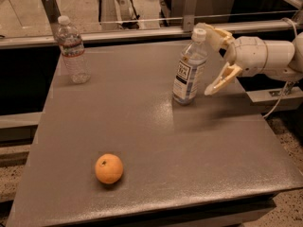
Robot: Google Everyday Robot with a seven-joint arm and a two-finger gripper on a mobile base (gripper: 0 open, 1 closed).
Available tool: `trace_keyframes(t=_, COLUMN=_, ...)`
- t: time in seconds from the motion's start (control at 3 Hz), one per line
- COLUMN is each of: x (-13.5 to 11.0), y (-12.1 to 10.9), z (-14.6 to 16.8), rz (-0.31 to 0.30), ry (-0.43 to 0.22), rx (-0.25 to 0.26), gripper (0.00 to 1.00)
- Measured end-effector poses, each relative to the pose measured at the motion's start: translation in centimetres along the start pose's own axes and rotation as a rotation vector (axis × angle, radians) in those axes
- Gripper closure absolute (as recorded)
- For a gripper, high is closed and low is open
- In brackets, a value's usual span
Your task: Place blue plastic bottle upright
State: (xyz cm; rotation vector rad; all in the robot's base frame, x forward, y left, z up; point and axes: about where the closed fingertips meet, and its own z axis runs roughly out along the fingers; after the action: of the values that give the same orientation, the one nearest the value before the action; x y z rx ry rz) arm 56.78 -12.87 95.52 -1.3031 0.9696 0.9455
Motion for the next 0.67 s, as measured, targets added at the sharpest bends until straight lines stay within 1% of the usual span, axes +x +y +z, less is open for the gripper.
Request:
trace_keyframes(t=0.33, x=-0.4, y=0.1, z=-2.5, rz=-0.008, ry=0.098, rx=-0.027, gripper=0.00)
trace_keyframes(t=0.67, x=-1.1, y=0.5, z=-6.0, rz=-0.007, ry=0.193, rx=-0.016, gripper=0.00)
